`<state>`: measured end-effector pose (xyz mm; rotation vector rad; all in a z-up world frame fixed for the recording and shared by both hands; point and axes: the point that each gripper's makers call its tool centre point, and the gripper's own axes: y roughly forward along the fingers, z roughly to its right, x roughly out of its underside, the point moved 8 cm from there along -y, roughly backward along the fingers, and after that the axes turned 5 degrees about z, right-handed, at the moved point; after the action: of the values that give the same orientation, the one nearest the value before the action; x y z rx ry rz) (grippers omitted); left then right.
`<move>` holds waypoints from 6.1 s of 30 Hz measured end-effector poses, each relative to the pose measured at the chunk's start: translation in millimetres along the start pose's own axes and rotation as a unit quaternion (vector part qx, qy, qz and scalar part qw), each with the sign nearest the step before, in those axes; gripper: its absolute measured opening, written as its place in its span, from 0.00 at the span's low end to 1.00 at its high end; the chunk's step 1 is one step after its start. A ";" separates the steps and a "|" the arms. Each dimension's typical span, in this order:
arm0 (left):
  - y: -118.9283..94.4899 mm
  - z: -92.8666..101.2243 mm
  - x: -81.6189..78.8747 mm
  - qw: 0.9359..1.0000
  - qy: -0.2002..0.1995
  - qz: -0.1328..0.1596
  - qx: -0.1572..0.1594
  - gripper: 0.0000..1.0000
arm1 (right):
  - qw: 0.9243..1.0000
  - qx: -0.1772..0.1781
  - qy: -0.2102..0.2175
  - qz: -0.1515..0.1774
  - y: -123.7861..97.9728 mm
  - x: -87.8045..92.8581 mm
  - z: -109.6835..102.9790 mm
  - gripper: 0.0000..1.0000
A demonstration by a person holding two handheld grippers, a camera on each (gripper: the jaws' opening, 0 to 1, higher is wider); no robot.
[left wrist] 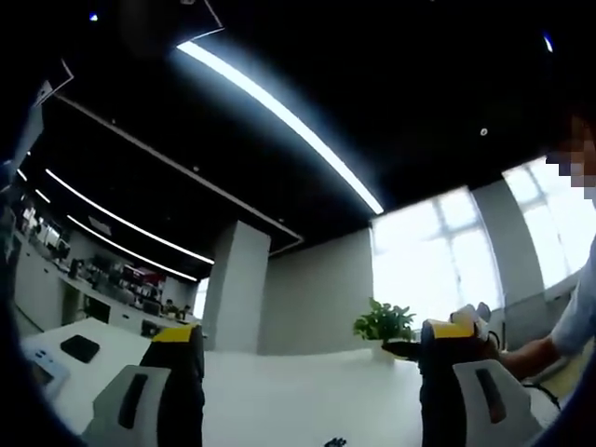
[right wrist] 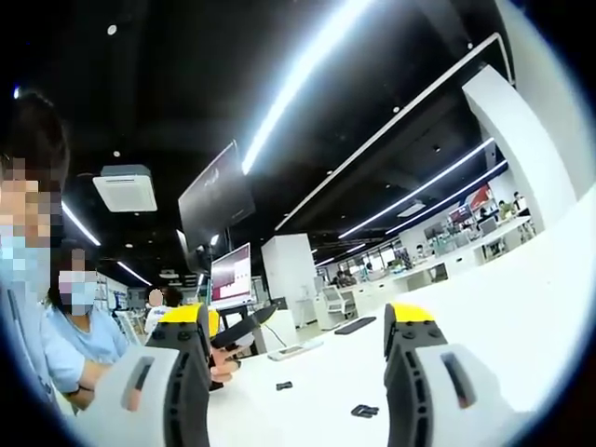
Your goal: Snap the two parts of the plastic buckle together until the buckle closes and remains connected.
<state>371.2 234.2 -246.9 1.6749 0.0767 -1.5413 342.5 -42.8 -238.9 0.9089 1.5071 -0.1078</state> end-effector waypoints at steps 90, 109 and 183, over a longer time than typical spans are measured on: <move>-68.9 -101.0 25.1 0.904 0.170 -0.326 -0.218 0.63 | 1.000 0.010 0.001 0.014 -3.2 -3.1 -2.0 0.80; -78.4 -99.4 26.5 0.892 0.139 -0.370 -0.218 0.68 | 1.000 0.012 0.002 0.014 -2.2 -6.0 2.9 0.80; -50.0 -61.8 -16.0 0.989 -0.013 -0.148 -0.027 0.61 | 0.999 0.013 0.008 0.035 -6.3 -9.3 -6.1 0.80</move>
<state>388.7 311.0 -266.0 1.6560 0.3643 -1.7619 332.8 -47.9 -232.5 0.9849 1.4901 -0.0703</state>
